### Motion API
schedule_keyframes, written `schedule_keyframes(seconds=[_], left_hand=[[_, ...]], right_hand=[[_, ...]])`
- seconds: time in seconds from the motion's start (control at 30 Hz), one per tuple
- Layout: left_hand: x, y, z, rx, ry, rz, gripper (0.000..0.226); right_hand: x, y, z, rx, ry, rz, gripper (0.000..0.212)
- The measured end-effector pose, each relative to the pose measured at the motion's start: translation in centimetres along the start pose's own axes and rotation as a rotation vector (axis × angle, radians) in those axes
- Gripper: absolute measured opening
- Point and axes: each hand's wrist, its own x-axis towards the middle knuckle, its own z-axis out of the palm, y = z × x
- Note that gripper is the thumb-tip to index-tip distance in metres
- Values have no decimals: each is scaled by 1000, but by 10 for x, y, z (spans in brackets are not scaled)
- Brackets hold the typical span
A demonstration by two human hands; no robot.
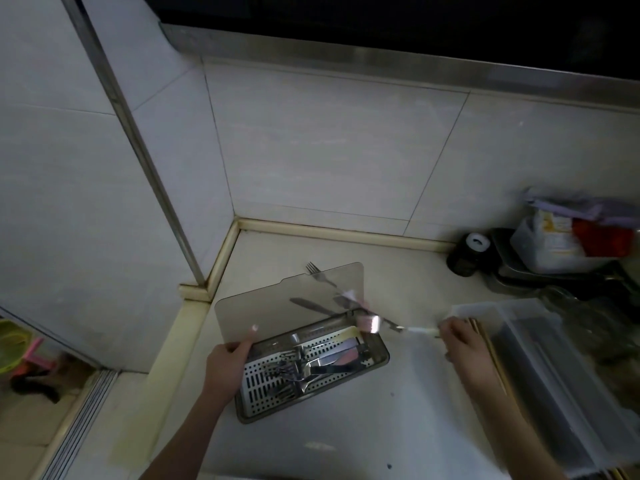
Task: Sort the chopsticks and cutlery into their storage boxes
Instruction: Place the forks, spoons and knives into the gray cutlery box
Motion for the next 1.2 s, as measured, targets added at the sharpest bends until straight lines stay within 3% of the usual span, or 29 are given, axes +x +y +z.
schedule_keyframes(seconds=[0.1,0.2,0.27,0.4,0.5,0.67,0.8,0.97,1.07,1.2], left_hand=[[1,-1,0,5,-6,-10,60],[0,0,0,1,-6,-16,53],[-1,1,0,-1,-7,-11,49],[1,0,0,14,4,-3,50],[1,0,1,21,3,0,50],[-2,3,1,14,16,20,49],[-2,5,2,29,27,8,48],[0,4,1,49,22,-11,56],[2,1,1,52,19,-19,59],[1,1,0,28,14,-20,61]], right_hand=[[-14,-14,36,-237,-163,-98,27],[-23,-21,89,-523,-279,-328,24],[-24,-19,108,-580,-311,-376,29],[-11,-15,101,-386,-102,-344,24],[19,6,81,-367,41,-178,15],[53,31,77,-663,-199,23,33],[62,33,90,-777,-190,27,29],[67,37,95,-854,-312,24,30],[62,38,91,-626,-292,45,17],[36,27,70,-205,40,66,12]])
